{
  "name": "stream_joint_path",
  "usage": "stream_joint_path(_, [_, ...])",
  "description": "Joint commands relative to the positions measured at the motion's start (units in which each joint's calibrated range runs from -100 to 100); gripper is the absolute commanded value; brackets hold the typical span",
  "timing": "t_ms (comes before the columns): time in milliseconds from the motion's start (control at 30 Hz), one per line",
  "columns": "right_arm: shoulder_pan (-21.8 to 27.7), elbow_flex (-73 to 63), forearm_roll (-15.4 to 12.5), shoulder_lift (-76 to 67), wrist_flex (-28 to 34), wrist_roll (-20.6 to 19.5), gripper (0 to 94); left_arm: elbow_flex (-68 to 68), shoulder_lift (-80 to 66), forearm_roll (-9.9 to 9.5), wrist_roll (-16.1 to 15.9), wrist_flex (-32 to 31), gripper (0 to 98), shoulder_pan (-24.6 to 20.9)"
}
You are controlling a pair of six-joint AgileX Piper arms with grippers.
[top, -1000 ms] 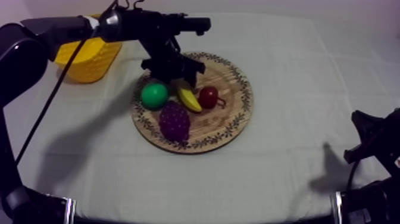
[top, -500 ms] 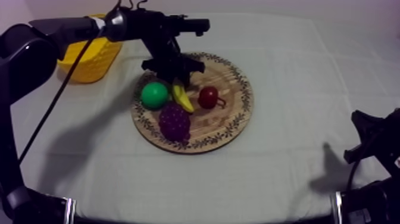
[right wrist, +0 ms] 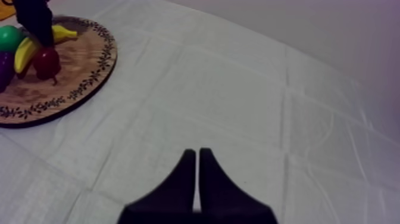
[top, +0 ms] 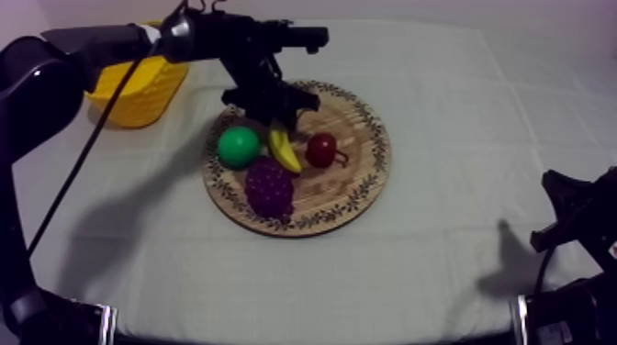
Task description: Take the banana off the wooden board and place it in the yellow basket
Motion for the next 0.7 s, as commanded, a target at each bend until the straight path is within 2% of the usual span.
stream_joint_path(0, [0.0,0.0,0.0,0.0,0.0,0.0,0.2,-0.1,-2.4,-0.27,0.0,0.0,26.1,0.0])
stream_joint_path(267, [0.0,0.0,0.0,0.0,0.0,0.0,0.2,-0.1,-14.1,-1.91,0.4,2.0,26.2,-0.6])
stream_joint_path(400, [0.0,0.0,0.0,0.0,0.0,0.0,0.2,1.6,-22.1,-3.6,0.9,4.0,26.1,-2.1])
stream_joint_path(533, [0.0,0.0,0.0,0.0,0.0,0.0,0.2,4.9,-31.1,-4.96,0.8,5.4,26.1,-5.1])
stream_joint_path(667, [0.0,0.0,0.0,0.0,0.0,0.0,0.2,8.8,-39.5,-5.5,-0.5,6.2,26.3,-9.6])
